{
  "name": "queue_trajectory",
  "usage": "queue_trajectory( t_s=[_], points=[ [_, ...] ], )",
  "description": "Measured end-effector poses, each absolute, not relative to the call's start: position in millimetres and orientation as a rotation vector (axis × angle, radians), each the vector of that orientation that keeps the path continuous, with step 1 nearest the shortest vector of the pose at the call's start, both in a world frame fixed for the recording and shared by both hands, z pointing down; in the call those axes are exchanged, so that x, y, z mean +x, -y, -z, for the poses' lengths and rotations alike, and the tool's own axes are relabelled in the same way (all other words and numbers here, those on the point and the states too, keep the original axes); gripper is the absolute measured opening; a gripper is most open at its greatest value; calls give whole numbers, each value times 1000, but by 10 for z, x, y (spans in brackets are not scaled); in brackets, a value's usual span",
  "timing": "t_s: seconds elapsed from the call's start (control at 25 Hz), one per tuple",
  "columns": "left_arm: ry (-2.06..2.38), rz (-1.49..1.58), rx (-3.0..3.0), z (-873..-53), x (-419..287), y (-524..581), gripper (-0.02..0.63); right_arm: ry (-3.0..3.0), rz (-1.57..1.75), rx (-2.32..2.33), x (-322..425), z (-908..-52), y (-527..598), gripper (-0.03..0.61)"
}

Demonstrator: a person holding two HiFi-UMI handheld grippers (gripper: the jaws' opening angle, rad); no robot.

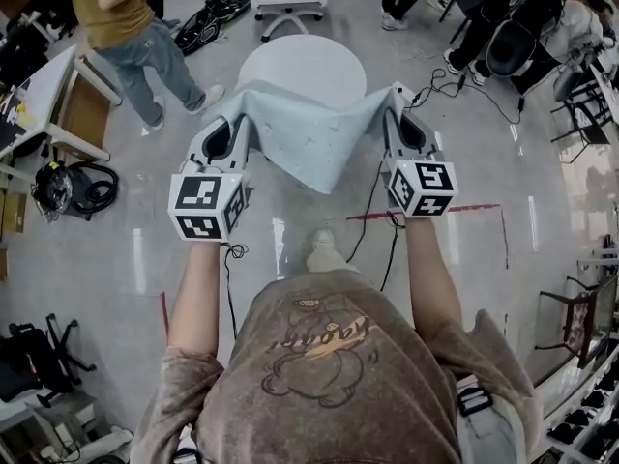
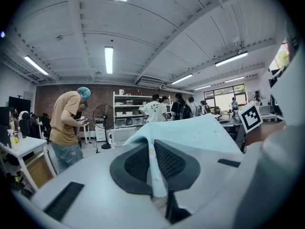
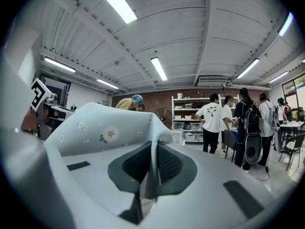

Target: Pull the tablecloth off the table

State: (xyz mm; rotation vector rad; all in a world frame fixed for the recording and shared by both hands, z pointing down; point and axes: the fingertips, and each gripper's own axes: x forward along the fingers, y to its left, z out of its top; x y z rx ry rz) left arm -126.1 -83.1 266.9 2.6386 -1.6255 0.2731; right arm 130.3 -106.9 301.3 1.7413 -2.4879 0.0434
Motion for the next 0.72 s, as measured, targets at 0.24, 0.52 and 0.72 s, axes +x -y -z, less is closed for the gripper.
queue_trajectory(
  t_s=[0.24, 0.52, 0.72],
  points=[
    [1618, -253, 2659, -2643, -1298, 491, 37, 2486, -25, 1765, 1256, -2966, 688, 20],
    [1601, -242, 2664, -2659, -1338, 141, 35, 2480, -26, 1776, 1209, -2978, 298, 20],
    [1595, -239, 2666, -2640, -1367, -74, 35, 2482, -30, 1782, 1168, -2978, 76, 20]
  ],
)
